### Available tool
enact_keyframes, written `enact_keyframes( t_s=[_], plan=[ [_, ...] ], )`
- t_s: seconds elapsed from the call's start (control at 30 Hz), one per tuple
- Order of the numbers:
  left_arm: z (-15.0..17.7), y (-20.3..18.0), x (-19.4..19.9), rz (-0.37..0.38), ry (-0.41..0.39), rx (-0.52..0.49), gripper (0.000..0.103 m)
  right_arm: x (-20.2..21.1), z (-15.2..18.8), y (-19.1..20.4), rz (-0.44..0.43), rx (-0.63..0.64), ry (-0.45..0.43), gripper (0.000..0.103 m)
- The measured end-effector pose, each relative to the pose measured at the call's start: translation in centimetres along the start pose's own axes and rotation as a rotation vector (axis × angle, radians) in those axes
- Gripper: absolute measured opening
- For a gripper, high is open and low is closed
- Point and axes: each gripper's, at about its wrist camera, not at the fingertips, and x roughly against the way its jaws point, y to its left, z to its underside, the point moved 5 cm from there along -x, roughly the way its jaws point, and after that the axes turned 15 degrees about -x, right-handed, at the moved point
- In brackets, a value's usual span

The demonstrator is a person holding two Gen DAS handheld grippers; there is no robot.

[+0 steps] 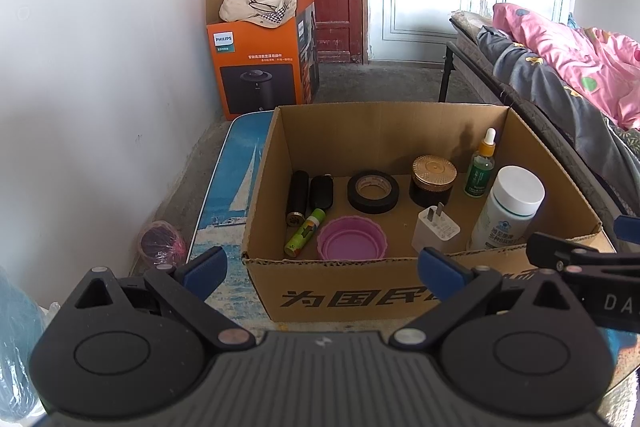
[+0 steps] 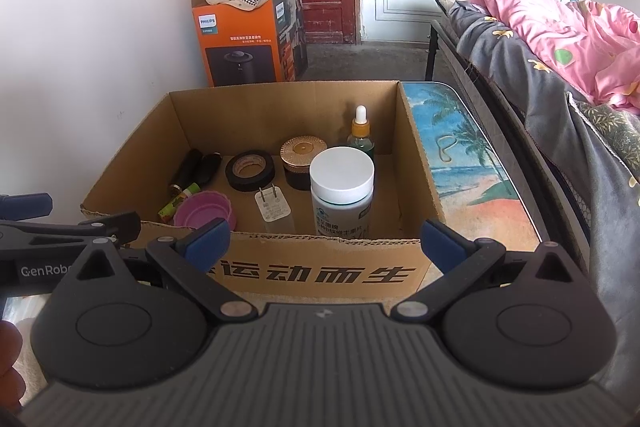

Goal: Organize rigid objects

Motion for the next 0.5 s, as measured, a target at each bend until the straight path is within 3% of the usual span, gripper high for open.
enact_keyframes(
  t_s=[0.5],
  plan=[
    [0.07,0.04,-0.06,-0.001,0.001,0.000,0.102,-0.13,0.16,-0.04,0.001,-0.003,0.005,0.102]
  ],
)
